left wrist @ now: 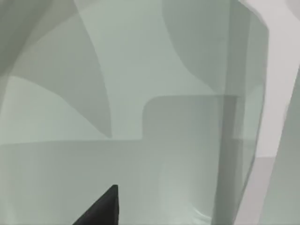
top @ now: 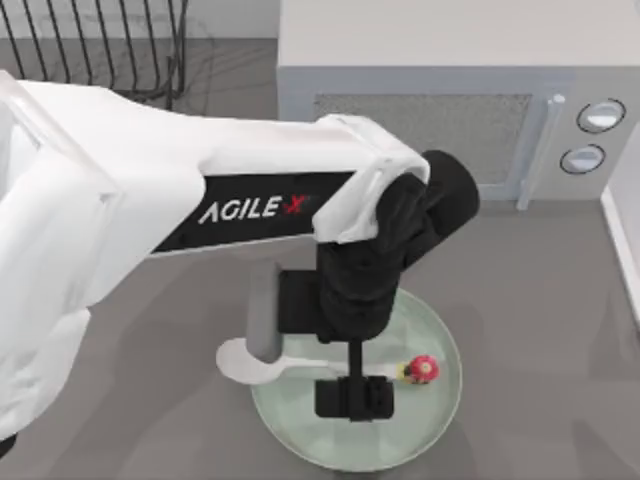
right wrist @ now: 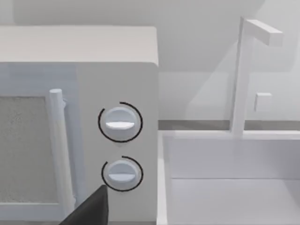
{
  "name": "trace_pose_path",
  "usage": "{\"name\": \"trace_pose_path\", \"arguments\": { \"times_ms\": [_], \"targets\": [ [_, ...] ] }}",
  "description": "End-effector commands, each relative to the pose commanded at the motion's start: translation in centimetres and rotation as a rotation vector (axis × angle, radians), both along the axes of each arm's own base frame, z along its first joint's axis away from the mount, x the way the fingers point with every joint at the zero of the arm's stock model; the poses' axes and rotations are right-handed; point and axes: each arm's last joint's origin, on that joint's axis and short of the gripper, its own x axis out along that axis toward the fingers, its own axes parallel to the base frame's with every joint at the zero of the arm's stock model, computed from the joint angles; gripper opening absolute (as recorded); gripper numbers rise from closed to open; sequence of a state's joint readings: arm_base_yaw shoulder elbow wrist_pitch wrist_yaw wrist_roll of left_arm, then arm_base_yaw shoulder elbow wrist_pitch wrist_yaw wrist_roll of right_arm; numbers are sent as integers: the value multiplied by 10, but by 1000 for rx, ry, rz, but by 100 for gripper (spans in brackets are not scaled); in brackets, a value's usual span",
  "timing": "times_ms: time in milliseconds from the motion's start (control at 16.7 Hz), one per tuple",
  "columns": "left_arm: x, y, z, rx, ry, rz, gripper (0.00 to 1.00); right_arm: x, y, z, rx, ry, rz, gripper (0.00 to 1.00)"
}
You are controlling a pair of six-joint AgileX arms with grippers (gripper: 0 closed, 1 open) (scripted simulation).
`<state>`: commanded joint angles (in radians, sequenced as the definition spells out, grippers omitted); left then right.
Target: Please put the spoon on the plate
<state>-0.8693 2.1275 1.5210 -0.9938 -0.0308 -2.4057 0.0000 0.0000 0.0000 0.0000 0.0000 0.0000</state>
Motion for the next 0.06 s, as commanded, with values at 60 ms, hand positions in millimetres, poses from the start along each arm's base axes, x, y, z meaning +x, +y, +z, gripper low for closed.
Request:
{"name": "trace_pose_path", "arguments": {
  "times_ms": [60],
  "targets": [
    [0,0,0,0,0,0,100,0,0,0,0,0,0,100]
  ]
}}
